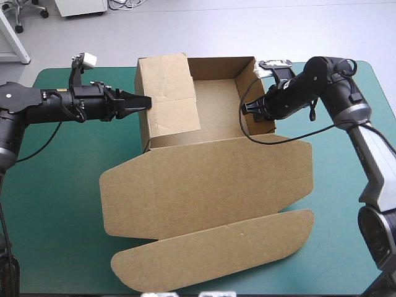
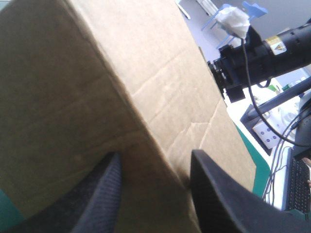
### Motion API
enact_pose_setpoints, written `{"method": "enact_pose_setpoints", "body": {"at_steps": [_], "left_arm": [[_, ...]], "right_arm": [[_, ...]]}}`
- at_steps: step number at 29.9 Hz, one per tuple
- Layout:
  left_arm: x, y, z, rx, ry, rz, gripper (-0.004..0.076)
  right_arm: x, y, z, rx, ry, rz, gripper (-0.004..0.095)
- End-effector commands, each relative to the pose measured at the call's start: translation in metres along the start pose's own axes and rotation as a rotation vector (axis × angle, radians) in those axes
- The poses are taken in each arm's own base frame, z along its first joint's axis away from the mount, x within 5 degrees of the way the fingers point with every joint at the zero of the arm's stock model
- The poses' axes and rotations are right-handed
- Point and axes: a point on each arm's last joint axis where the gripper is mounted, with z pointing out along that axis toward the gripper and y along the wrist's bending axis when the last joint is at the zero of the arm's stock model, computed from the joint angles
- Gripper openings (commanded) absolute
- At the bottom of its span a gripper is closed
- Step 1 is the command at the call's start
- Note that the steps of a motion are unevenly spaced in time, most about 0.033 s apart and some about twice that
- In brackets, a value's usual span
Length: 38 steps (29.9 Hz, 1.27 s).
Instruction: Fold the box
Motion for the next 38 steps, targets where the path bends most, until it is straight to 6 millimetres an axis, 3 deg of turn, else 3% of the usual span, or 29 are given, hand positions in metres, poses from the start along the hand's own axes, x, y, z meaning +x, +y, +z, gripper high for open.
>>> {"method": "enact_pose_setpoints", "body": {"at_steps": [1,10,23,30,38], "left_arm": [[-0.009,-0.025,-0.011,0.039,-0.055,0.025,0.0331],[-0.008,-0.021,-0.011,-0.007,-0.036,0.030,0.0331],[-0.006,-0.014,-0.010,-0.104,-0.015,0.022,0.0331],[-0.002,-0.011,0.001,-0.220,0.029,0.050,0.0331],[-0.002,-0.009,0.004,-0.291,0.021,0.028,0.0331]], "right_arm": [[-0.008,0.026,-0.035,-0.035,-0.137,-0.042,-0.0007],[-0.009,0.031,-0.038,-0.044,-0.135,-0.023,0.0002],[-0.009,0.055,-0.032,-0.006,-0.162,-0.056,0.0003],[-0.008,0.068,-0.029,0.046,-0.176,-0.083,0.0004],[-0.008,0.067,-0.029,0.059,-0.182,-0.058,0.0004]]}}
